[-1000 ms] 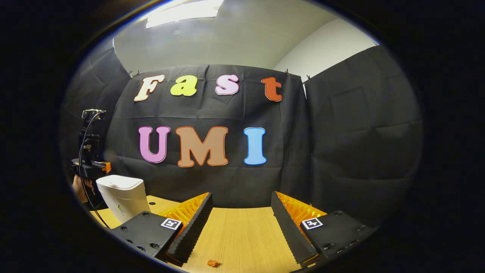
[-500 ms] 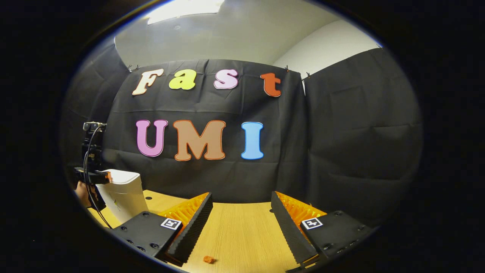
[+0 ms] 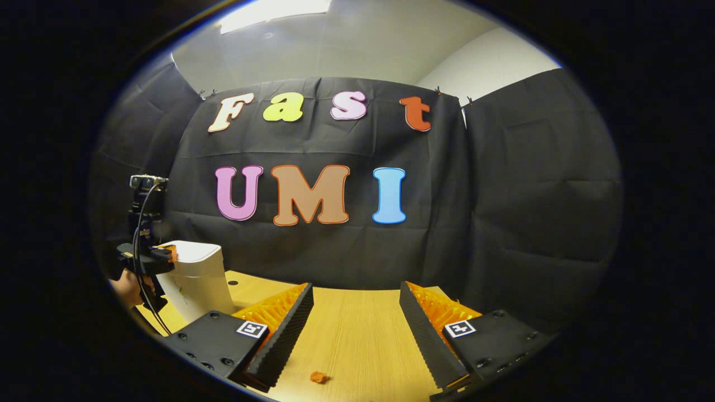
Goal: Press the lid of the desktop garbage bin to open it, pick up the crumpled paper on the desktop and throw it into the bin, then pick up the pop can on the desktop and drop it into the bin, and finally close the garbage bin lid.
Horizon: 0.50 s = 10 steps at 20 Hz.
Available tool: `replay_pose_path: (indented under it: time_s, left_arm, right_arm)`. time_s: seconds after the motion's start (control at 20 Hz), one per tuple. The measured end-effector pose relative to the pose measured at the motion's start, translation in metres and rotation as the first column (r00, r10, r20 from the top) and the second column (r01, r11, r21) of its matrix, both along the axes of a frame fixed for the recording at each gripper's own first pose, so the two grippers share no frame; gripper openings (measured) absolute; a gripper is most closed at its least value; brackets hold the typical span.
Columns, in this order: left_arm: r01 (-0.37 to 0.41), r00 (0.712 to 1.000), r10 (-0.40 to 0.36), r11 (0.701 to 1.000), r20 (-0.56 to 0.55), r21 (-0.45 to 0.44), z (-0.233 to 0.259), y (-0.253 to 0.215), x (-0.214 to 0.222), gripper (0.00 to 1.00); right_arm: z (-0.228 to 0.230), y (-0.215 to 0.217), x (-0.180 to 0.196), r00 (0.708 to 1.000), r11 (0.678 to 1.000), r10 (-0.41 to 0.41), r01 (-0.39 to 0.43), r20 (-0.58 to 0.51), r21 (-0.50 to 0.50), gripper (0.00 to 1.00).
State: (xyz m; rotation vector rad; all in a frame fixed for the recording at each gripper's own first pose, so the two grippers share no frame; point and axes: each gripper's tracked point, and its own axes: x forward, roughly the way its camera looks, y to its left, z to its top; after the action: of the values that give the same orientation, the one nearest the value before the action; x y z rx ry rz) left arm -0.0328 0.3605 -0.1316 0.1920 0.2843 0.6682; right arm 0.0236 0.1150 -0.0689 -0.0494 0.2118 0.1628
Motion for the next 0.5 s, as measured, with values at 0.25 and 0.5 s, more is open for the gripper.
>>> replay_pose_path:
  time_s: [0.25,0.5]
  left_arm:
    - [0.089,0.994,-0.090,0.996,0.063,0.004,0.034,-0.025,0.004,0.33]
    - [0.132,0.980,-0.132,0.991,0.146,0.007,0.069,-0.051,-0.005,0.54]
  right_arm:
    - [0.004,0.009,0.005,0.999,0.999,0.032,-0.032,0.019,0.023,0.99]
    - [0.001,0.019,0.011,0.998,0.997,0.068,-0.068,0.012,0.037,0.99]
